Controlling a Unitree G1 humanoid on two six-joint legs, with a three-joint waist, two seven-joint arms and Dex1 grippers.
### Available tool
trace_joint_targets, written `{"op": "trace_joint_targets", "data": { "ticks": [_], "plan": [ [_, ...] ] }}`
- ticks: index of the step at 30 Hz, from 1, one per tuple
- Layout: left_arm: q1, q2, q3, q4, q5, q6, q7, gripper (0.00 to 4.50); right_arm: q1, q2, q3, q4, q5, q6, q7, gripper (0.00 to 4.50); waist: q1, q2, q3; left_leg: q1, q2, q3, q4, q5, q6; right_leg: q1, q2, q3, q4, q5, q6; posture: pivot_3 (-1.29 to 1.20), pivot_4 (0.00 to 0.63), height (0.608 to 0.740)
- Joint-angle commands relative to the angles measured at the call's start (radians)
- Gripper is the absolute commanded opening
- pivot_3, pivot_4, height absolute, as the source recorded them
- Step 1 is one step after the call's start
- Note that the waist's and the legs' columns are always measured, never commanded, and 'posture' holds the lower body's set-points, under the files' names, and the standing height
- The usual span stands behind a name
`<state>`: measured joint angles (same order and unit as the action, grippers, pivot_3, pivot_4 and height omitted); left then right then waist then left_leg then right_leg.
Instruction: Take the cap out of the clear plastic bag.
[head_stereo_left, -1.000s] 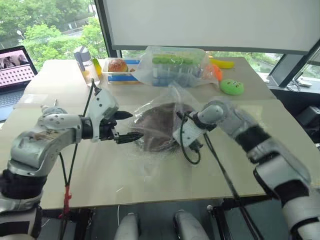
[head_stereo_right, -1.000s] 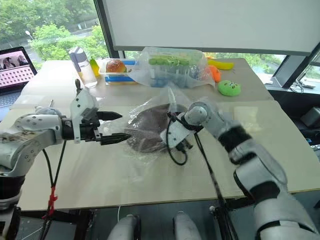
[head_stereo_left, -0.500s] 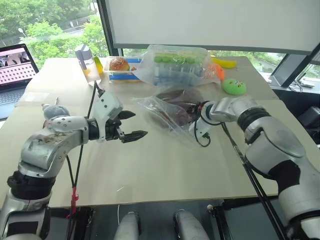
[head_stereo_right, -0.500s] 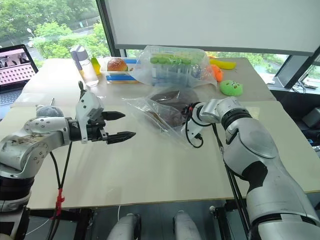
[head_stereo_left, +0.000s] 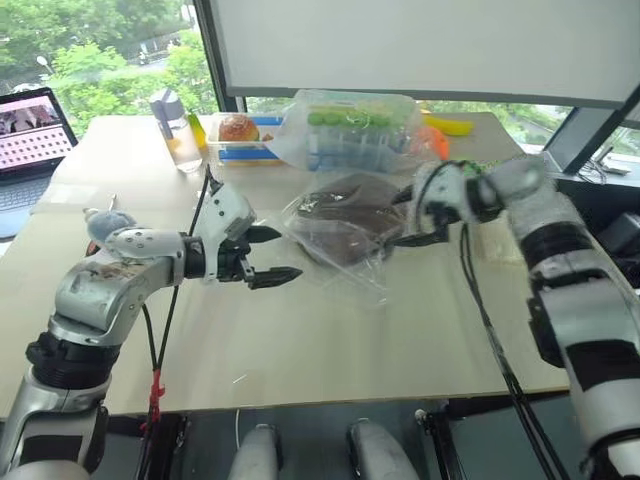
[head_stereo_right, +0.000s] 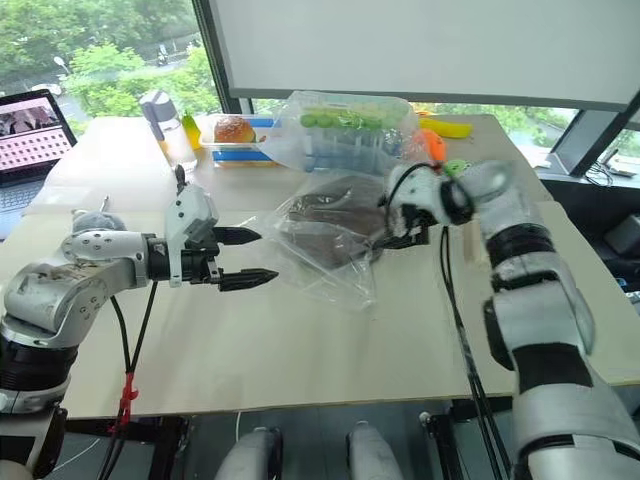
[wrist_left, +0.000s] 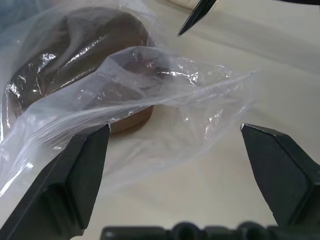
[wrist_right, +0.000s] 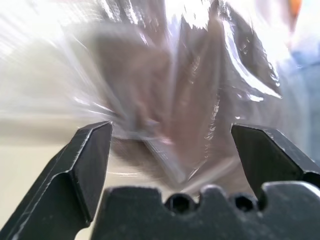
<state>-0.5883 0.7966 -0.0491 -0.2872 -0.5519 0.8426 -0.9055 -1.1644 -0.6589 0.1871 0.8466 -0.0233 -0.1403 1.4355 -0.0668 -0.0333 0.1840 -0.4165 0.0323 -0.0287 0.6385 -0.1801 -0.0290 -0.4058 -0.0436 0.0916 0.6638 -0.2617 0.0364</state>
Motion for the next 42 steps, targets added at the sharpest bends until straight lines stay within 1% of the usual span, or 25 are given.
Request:
{"op": "trace_joint_targets", "data": {
  "ticks": [1, 3, 5, 8, 10, 14, 15, 18, 21, 24, 30, 34, 37, 39, 41, 42],
  "plan": [
    [-0.011, 0.029, 0.056, -0.01, -0.024, -0.013, -0.035, 4.5, 0.148, -0.062, -0.087, -0.542, 0.193, 0.422, 0.015, 4.47, 0.003, 0.001, 0.0, 0.0, 0.0, 0.0, 0.0, 0.0, 0.0, 0.0, 0.0, 0.0, 0.0, 0.0, 0.0, 0.0, 0.15, 0.74],
    [-0.004, 0.043, 0.07, -0.017, -0.035, -0.002, -0.05, 4.5, 0.245, -0.059, -0.108, -0.786, 0.254, 0.597, -0.065, 4.47, -0.002, 0.001, 0.0, 0.0, 0.001, 0.0, 0.0, -0.001, 0.001, 0.0, 0.001, -0.001, 0.0, -0.001, 0.0, 0.0, 0.15, 0.74],
    [-0.005, 0.051, 0.075, -0.016, -0.04, 0.005, -0.061, 4.5, 0.292, -0.022, -0.117, -0.933, 0.284, 0.724, -0.164, 4.47, -0.006, 0.001, 0.0, 0.0, 0.001, 0.001, 0.0, -0.001, 0.001, 0.0, 0.001, 0.0, 0.0, -0.001, 0.0, 0.0, 0.15, 0.74],
    [-0.015, 0.054, 0.069, -0.005, -0.034, 0.004, -0.066, 4.5, 0.338, 0.069, -0.078, -1.061, 0.262, 0.829, -0.322, 4.47, -0.004, 0.001, 0.0, 0.001, 0.001, 0.002, 0.0, -0.001, 0.001, -0.001, 0.001, 0.002, 0.001, -0.004, 0.005, 0.0, 0.15, 0.74],
    [-0.024, 0.048, 0.059, 0.0, -0.03, 0.005, -0.065, 4.5, 0.356, 0.115, -0.051, -1.091, 0.251, 0.86, -0.389, 4.47, -0.001, 0.001, 0.0, 0.001, 0.001, 0.002, 0.0, -0.001, 0.001, -0.001, 0.001, 0.001, 0.0, -0.005, 0.007, 0.0, 0.15, 0.74],
    [-0.036, 0.037, 0.045, -0.001, -0.028, 0.01, -0.062, 4.5, 0.366, 0.153, -0.023, -1.092, 0.243, 0.87, -0.46, 4.47, 0.007, 0.001, 0.0, -0.004, 0.0, 0.002, 0.001, -0.001, 0.001, -0.003, 0.0, 0.001, 0.0, -0.004, 0.005, 0.0, 0.15, 0.74],
    [-0.039, 0.031, 0.046, 0.003, -0.022, 0.003, -0.051, 4.5, 0.365, 0.167, -0.013, -1.081, 0.233, 0.867, -0.484, 4.47, 0.011, 0.001, 0.0, -0.007, 0.0, 0.002, 0.002, -0.001, 0.001, -0.006, 0.0, 0.001, 0.0, -0.002, 0.002, 0.0, 0.15, 0.74],
    [-0.05, 0.021, 0.04, 0.023, 0.0, -0.015, -0.038, 4.5, 0.363, 0.19, 0.012, -1.051, 0.219, 0.855, -0.528, 4.47, 0.019, 0.0, 0.0, -0.015, 0.0, 0.002, 0.005, -0.001, 0.001, -0.015, 0.001, 0.001, 0.002, -0.001, 0.001, 0.0, 0.15, 0.74],
    [-0.055, 0.02, 0.034, 0.027, 0.011, -0.021, -0.042, 4.5, 0.37, 0.202, 0.055, -1.03, 0.191, 0.849, -0.563, 4.47, 0.018, 0.0, 0.0, -0.015, 0.0, 0.002, 0.004, -0.001, 0.001, -0.016, 0.001, 0.001, 0.003, 0.0, 0.001, 0.0, 0.15, 0.74],
    [-0.061, 0.016, 0.031, 0.031, 0.015, -0.021, -0.041, 4.5, 0.362, 0.212, 0.069, -1.015, 0.185, 0.849, -0.582, 4.47, 0.019, 0.0, 0.0, -0.015, 0.0, 0.002, 0.004, -0.001, 0.001, -0.016, 0.001, 0.001, 0.003, 0.0, 0.001, 0.0, 0.15, 0.74],
    [-0.066, 0.015, 0.027, 0.038, 0.03, -0.027, -0.049, 4.5, 0.391, 0.242, 0.113, -1.077, 0.205, 0.907, -0.606, 4.47, 0.02, 0.0, 0.0, -0.015, 0.001, 0.002, 0.004, -0.001, 0.001, -0.016, 0.001, 0.001, 0.002, 0.0, 0.001, 0.0, 0.15, 0.74],
    [-0.072, 0.008, 0.023, 0.041, 0.035, -0.029, -0.05, 4.5, 0.403, 0.242, 0.129, -1.067, 0.187, 0.902, -0.63, 4.47, 0.021, 0.0, 0.0, -0.015, 0.0, 0.002, 0.005, -0.001, 0.001, -0.016, 0.001, 0.001, 0.002, 0.0, 0.001, 0.0, 0.15, 0.74],
    [-0.075, 0.005, 0.022, 0.045, 0.037, -0.031, -0.058, 4.5, 0.417, 0.187, 0.234, -0.997, 0.036, 0.759, -0.675, 4.47, 0.021, 0.0, 0.0, -0.015, 0.0, 0.002, 0.005, 0.0, 0.001, -0.016, 0.001, 0.001, 0.003, 0.0, 0.001, 0.0, 0.15, 0.74],
    [-0.073, 0.01, 0.018, 0.049, 0.04, -0.034, -0.066, 4.5, 0.416, 0.17, 0.265, -0.955, -0.029, 0.679, -0.702, 4.47, 0.021, 0.0, 0.0, -0.015, 0.0, 0.002, 0.005, 0.0, 0.001, -0.016, 0.001, 0.001, 0.002, 0.0, 0.001, 0.0, 0.15, 0.74],
    [-0.067, 0.018, 0.016, 0.051, 0.042, -0.035, -0.076, 4.5, 0.411, 0.173, 0.26, -0.93, -0.052, 0.636, -0.719, 3.97, 0.021, 0.0, 0.0, -0.015, 0.0, 0.002, 0.005, -0.001, 0.001, -0.016, 0.001, 0.001, 0.002, 0.0, 0.001, 0.0, 0.15, 0.74],
    [-0.065, 0.022, 0.016, 0.051, 0.042, -0.034, -0.081, 4.5, 0.41, 0.178, 0.252, -0.923, -0.054, 0.625, -0.722, 3.84, 0.02, 0.0, 0.0, -0.015, 0.0, 0.002, 0.005, -0.001, 0.001, -0.016, 0.001, 0.001, 0.002, 0.0, 0.001, 0.0, 0.15, 0.74]
  ]
}}
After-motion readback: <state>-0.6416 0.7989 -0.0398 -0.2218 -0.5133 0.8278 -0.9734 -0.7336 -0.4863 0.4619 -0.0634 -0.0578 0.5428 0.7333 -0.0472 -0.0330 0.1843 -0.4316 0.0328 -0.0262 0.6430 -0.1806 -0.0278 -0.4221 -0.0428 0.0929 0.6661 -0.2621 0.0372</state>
